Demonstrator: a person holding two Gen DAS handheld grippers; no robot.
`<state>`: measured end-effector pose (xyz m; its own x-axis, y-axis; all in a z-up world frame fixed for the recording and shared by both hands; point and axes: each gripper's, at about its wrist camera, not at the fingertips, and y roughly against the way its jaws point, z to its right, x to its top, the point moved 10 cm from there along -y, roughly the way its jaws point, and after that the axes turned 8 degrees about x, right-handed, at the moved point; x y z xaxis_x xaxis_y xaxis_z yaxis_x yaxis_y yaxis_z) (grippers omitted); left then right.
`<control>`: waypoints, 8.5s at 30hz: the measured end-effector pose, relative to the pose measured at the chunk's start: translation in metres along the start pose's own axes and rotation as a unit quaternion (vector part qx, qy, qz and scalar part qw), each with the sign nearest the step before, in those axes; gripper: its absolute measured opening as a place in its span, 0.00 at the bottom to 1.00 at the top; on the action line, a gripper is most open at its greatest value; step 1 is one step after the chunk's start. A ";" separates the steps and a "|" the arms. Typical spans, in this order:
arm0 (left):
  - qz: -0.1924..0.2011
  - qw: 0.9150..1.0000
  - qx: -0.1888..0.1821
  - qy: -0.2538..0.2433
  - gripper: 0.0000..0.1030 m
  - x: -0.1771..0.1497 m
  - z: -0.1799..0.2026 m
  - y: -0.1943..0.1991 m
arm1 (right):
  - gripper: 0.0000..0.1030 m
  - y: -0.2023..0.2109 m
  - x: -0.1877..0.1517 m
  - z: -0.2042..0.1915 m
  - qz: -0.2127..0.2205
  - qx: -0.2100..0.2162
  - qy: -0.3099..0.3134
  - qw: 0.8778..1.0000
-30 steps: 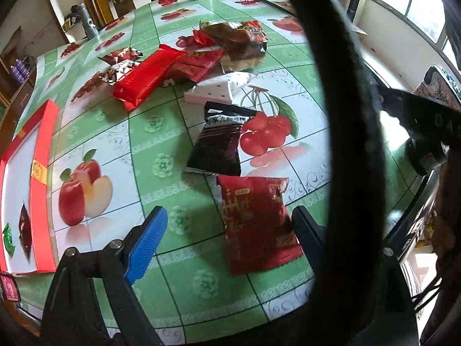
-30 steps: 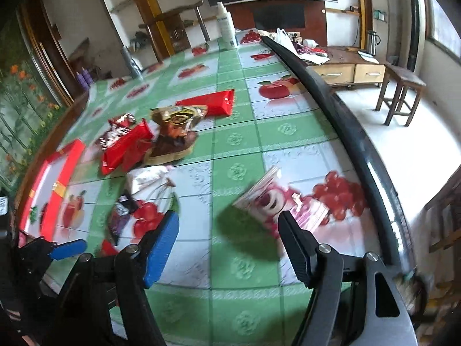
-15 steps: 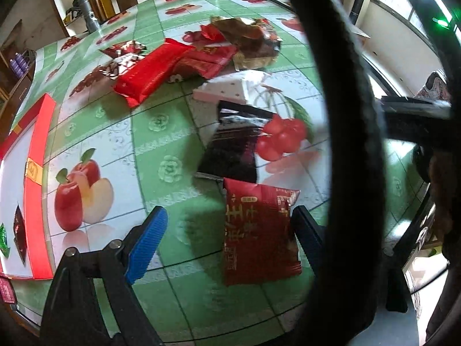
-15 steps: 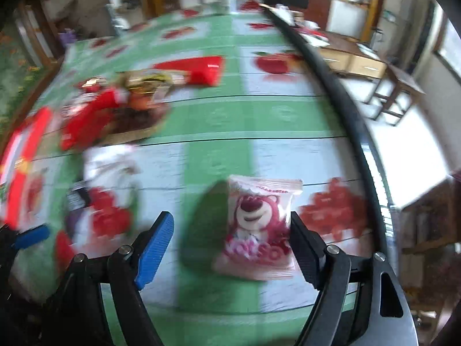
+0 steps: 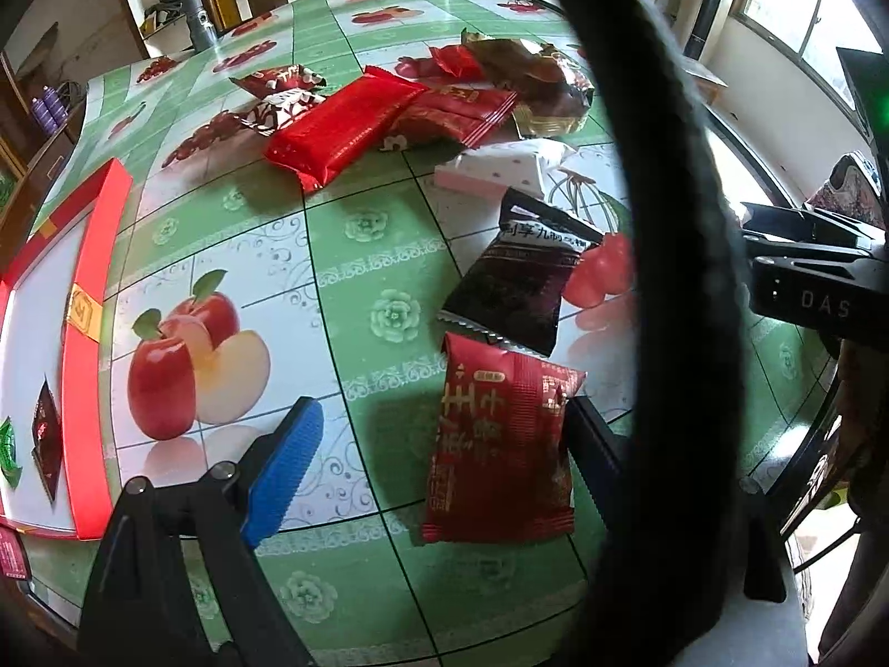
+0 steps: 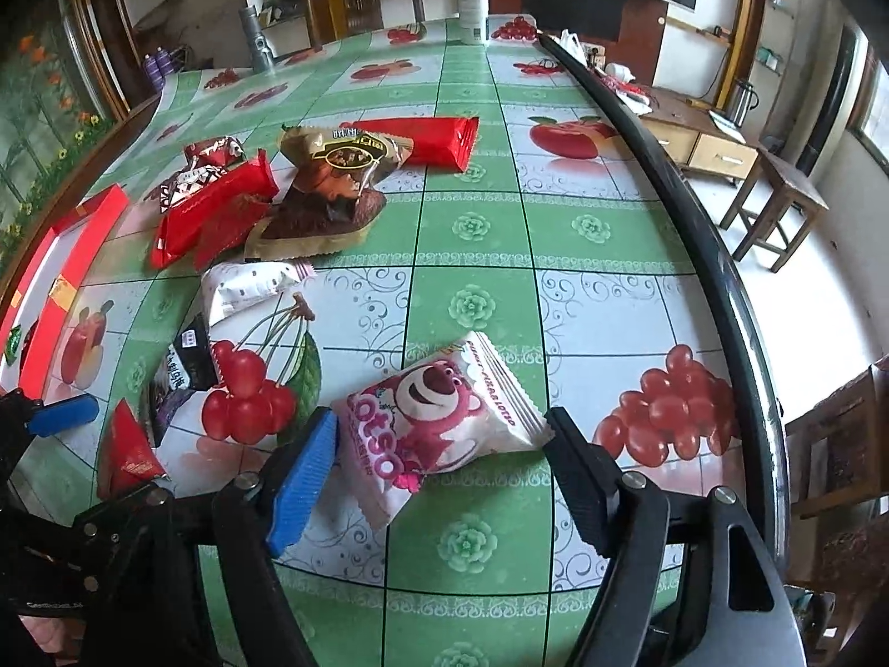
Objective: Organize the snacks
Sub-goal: 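Grasp the red packet with the left tool while the right tool grasps the pink Lotso bag, then carry both packets into the box and open both tools to release them, then move both tools back toward the remaining snacks on the table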
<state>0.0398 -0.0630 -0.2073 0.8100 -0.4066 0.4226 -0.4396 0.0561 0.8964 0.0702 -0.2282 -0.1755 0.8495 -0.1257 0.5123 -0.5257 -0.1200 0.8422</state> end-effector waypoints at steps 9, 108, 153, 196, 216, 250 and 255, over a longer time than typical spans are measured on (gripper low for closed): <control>0.012 1.000 0.006 -0.004 0.45 0.004 -0.002 0.007 | 0.25 0.014 0.011 0.002 0.050 0.013 0.001 0.999; 0.079 0.943 0.201 0.254 0.36 -0.040 -0.290 0.080 | 0.33 0.013 0.045 -0.304 0.055 0.279 0.184 0.941; 0.009 0.944 0.154 0.292 0.36 -0.042 -0.340 0.001 | 0.33 -0.101 0.077 -0.397 -0.021 0.276 0.217 0.936; 0.101 0.927 0.240 0.270 0.82 -0.014 -0.284 0.102 | 0.63 0.007 0.075 -0.271 0.085 0.229 0.137 0.960; 0.087 0.960 0.178 0.195 0.88 0.013 -0.188 0.076 | 0.74 0.018 0.029 -0.123 0.084 0.140 0.025 0.986; 0.053 0.992 0.073 0.087 0.88 0.066 -0.103 0.019 | 0.74 0.015 0.038 -0.056 0.090 0.116 -0.047 0.988; 0.056 0.992 0.053 0.102 0.88 0.102 -0.108 0.009 | 0.74 0.016 0.039 -0.056 0.095 0.117 -0.043 0.988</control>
<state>0.1608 -0.0054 -0.1414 0.8102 -0.2102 0.5471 -0.5613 -0.0095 0.8276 0.0976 -0.1795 -0.1324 0.7333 -0.2491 0.6327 -0.6793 -0.3103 0.6651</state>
